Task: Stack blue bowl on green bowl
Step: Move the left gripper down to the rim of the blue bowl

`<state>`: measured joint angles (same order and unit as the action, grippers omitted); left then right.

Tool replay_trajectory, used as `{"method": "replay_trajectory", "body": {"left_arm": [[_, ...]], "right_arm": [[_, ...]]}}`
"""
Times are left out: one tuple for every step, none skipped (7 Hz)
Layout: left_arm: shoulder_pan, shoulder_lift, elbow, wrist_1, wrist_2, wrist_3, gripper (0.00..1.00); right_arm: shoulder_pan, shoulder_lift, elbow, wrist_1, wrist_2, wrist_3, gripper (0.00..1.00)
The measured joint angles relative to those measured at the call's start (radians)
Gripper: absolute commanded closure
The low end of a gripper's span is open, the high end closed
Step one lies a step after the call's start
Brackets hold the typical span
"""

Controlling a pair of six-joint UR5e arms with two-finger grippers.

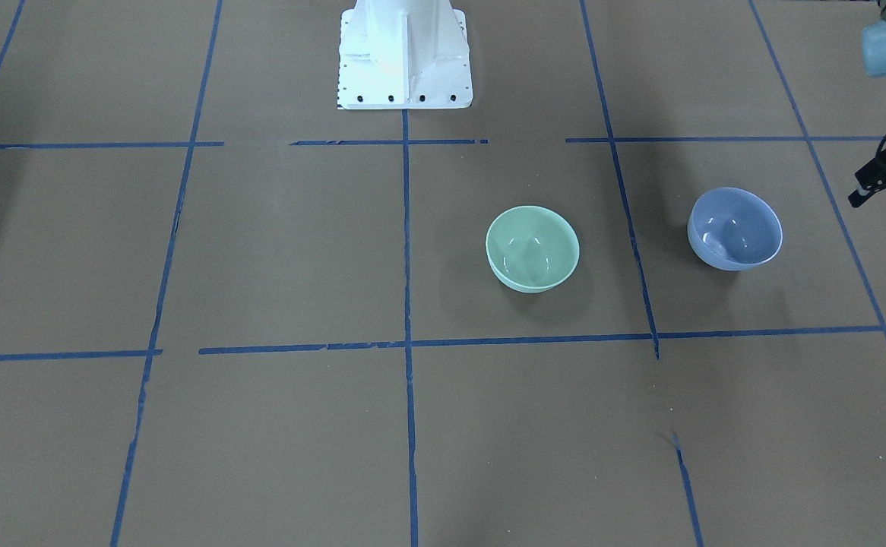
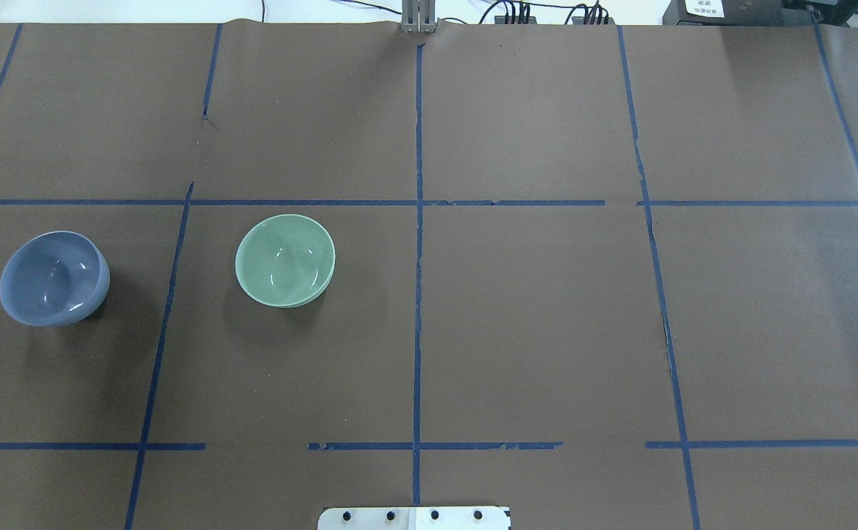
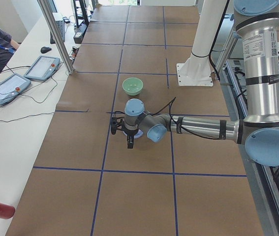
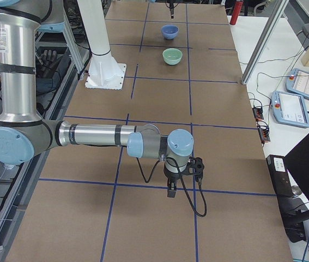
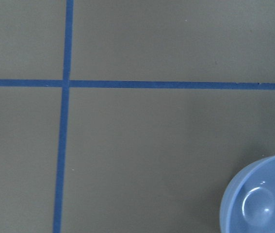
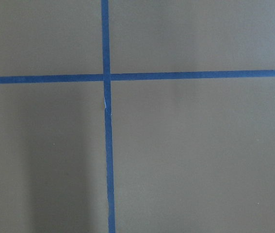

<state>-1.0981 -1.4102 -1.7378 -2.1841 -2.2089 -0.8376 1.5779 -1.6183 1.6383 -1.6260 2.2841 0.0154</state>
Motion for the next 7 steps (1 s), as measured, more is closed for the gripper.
{"method": "replay_trajectory", "body": {"left_arm": [[0.062, -0.006, 0.006, -0.026, 0.038, -0.083, 0.08], [0.100, -0.009, 0.010, -0.035, 0.066, -0.126, 0.37], [0.119, -0.011, 0.013, -0.039, 0.081, -0.144, 0.99], [0.127, -0.011, 0.015, -0.039, 0.083, -0.150, 1.00], [0.130, -0.012, 0.015, -0.036, 0.072, -0.152, 1.00], [0.132, -0.012, 0.014, -0.034, 0.054, -0.154, 1.00], [0.132, -0.012, 0.011, -0.033, 0.043, -0.156, 1.00]], "right_arm": [[0.000, 0.000, 0.000, 0.000, 0.000, 0.000, 0.00], [0.000, 0.000, 0.000, 0.000, 0.000, 0.000, 0.00], [0.000, 0.000, 0.000, 0.000, 0.000, 0.000, 0.00], [-0.001, 0.000, 0.000, 0.000, 0.000, 0.000, 0.00], [-0.001, 0.000, 0.000, 0.000, 0.000, 0.000, 0.00], [-0.001, 0.001, 0.000, 0.000, 0.000, 0.000, 0.00], [0.000, 0.000, 0.000, 0.000, 0.000, 0.000, 0.00]]}}
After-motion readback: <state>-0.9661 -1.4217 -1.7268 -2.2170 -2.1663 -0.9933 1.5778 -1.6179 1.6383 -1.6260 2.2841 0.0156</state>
